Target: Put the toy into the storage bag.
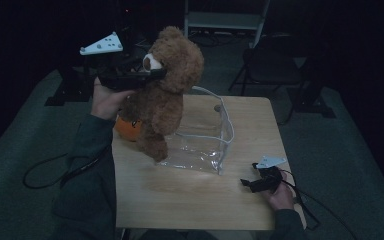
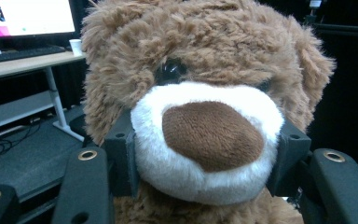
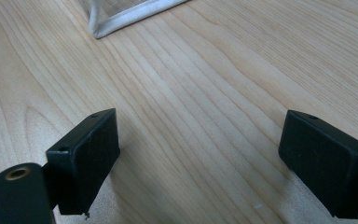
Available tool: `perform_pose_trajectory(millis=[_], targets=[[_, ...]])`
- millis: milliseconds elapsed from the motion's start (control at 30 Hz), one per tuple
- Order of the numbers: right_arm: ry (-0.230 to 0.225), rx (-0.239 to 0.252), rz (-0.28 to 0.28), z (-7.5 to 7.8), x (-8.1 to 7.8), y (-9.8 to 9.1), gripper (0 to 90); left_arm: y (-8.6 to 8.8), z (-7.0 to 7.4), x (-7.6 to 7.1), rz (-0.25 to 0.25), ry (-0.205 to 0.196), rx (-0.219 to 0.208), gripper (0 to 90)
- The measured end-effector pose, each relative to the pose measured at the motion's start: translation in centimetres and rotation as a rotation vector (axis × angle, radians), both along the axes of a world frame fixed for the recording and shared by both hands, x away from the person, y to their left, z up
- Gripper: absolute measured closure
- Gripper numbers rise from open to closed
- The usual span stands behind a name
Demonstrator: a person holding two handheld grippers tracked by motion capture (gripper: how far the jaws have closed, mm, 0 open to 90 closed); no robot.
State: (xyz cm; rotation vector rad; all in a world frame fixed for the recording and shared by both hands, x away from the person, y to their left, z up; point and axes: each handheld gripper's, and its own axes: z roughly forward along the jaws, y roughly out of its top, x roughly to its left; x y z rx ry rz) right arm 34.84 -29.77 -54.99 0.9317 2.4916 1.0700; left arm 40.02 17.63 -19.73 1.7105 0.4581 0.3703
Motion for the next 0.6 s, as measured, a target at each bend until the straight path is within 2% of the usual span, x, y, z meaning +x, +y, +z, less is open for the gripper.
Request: perform_pose_trajectory(millis=[400,600], targets=[[0.0,0.0,-0.002,0.0,0.0,0.0,11.5,-0.8,0.5,0.8,-0.001,-0.001,-0.003,41.5],[0.0,0.0,-0.003,0.0,0.0,0.0,11.5,-1.5,0.6,1.5,0.017,0.005,0.008,41.5]])
